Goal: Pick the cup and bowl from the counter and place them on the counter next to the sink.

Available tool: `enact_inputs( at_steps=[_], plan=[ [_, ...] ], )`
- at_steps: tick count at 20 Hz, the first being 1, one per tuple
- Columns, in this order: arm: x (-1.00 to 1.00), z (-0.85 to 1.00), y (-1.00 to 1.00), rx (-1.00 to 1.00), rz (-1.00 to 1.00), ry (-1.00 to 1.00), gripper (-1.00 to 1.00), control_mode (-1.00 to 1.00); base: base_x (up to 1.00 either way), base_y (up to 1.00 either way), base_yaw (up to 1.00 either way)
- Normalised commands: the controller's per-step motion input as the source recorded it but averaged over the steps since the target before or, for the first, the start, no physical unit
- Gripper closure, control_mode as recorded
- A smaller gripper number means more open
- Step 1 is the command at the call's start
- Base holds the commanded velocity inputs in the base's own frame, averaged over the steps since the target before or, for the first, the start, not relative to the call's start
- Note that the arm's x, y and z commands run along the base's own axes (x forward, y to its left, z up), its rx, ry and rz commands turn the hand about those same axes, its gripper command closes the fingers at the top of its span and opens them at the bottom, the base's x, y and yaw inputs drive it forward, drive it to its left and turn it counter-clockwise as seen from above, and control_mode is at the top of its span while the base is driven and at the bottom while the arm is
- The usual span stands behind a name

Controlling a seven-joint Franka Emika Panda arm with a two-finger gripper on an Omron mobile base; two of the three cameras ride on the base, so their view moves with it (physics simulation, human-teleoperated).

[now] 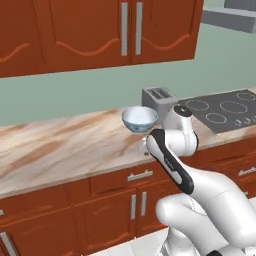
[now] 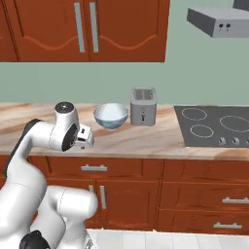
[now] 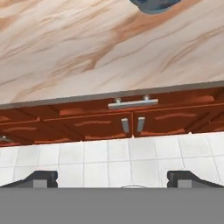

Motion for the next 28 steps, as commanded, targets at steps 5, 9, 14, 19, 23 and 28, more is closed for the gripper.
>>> enact_inputs(
  at_steps=[5,9,14,19,23,28],
  plan=[
    [0.00,0.00,0.00,0.00,0.00,0.00,-1.00,1.00,0.81,-0.81,0.16],
    [0.00,0.00,0.00,0.00,0.00,0.00,-1.00,1.00,0.72,-0.66,-0.01],
    [0.00,0.00,0.00,0.00,0.00,0.00,-1.00,1.00,0.51,-0.02,-0.13],
    [0.00,0.00,0.00,0.00,0.00,0.00,-1.00,1.00,0.00,0.00,0.00],
    [0.00,0.00,0.00,0.00,0.00,0.00,-1.00,1.00,0.00,0.00,0.00],
    [0.00,0.00,0.05,0.00,0.00,0.00,-1.00,-1.00,0.00,0.00,0.00]
  ],
)
